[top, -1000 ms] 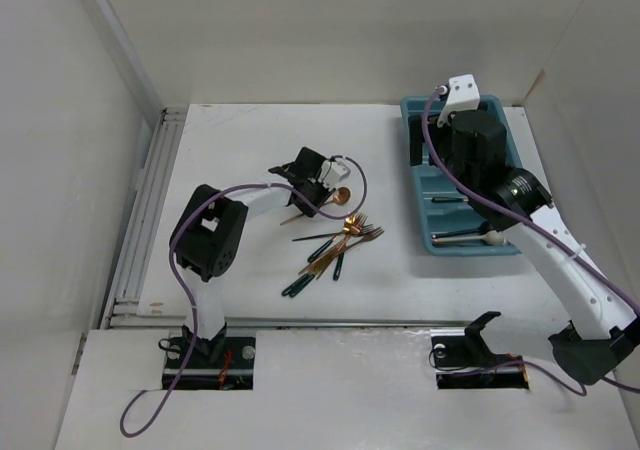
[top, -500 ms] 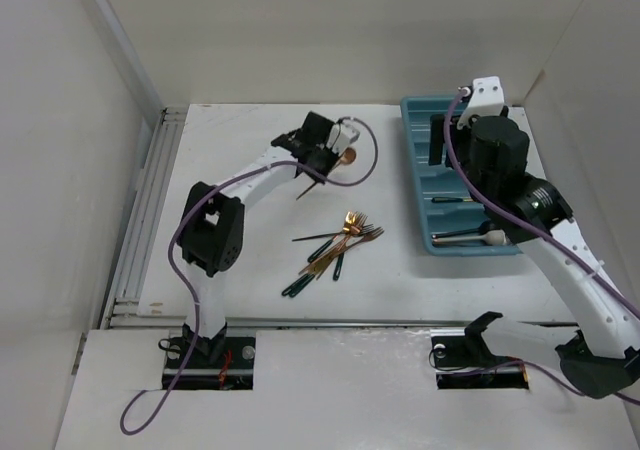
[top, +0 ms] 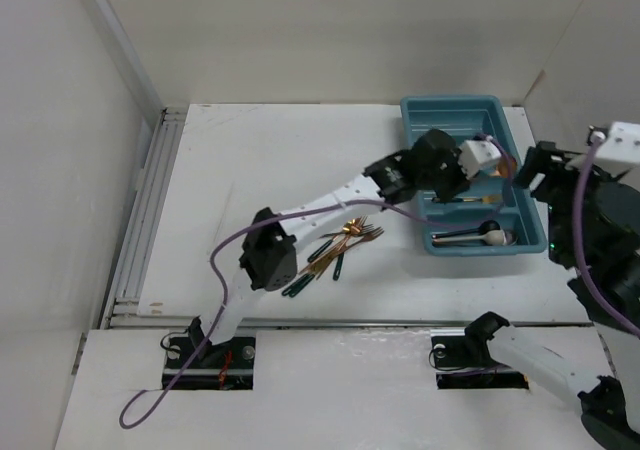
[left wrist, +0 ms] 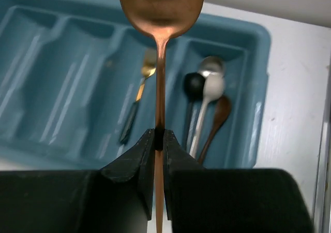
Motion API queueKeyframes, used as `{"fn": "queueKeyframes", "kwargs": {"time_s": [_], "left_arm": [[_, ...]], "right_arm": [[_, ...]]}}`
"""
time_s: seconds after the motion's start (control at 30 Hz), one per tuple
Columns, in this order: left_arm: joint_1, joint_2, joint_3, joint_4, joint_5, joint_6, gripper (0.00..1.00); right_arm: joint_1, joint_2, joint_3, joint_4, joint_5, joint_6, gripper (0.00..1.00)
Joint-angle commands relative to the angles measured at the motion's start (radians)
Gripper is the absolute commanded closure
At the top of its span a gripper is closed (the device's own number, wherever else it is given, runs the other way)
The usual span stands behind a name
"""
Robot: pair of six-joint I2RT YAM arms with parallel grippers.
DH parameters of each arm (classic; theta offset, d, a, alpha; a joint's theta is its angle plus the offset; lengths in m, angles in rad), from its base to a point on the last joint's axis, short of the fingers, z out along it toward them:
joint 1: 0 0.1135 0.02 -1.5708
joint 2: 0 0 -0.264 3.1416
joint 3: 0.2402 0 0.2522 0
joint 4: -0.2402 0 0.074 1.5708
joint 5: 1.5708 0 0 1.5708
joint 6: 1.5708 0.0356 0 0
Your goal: Sort the eating utensils into containers
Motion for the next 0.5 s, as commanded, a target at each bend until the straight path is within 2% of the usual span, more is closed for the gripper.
{"fn": "queueKeyframes", "kwargs": {"time_s": [0.0, 0.13, 0.37, 0.4, 0.47], "left_arm": [[-0.037, 0.095, 0.108, 0.137, 0.019, -0.055, 1.0], [-0.08, 0.172, 0.124, 0.232, -0.04, -0.035, 1.0], [-0.09, 0.215, 0.024, 0.283, -0.101, -0.044, 0.99], [-0.09, 0.215, 0.024, 0.295, -0.101, -0.044, 0.89], [-0.1, 0.215, 0.024, 0.295, -0.101, -0.034, 0.51]], "right_arm": [[-0.006, -0.055, 0.024, -0.099, 0.097, -0.028, 0.22], [-0.006, -0.141, 0.004, -0.172, 0.115, -0.028, 0.22], [-0.006, -0.244, -0.005, -0.265, 0.137, -0.028, 0.22], [-0.006, -0.253, -0.005, -0.28, 0.126, -0.028, 0.22], [-0.006, -0.253, -0.005, -0.294, 0.117, -0.028, 0.21]]}}
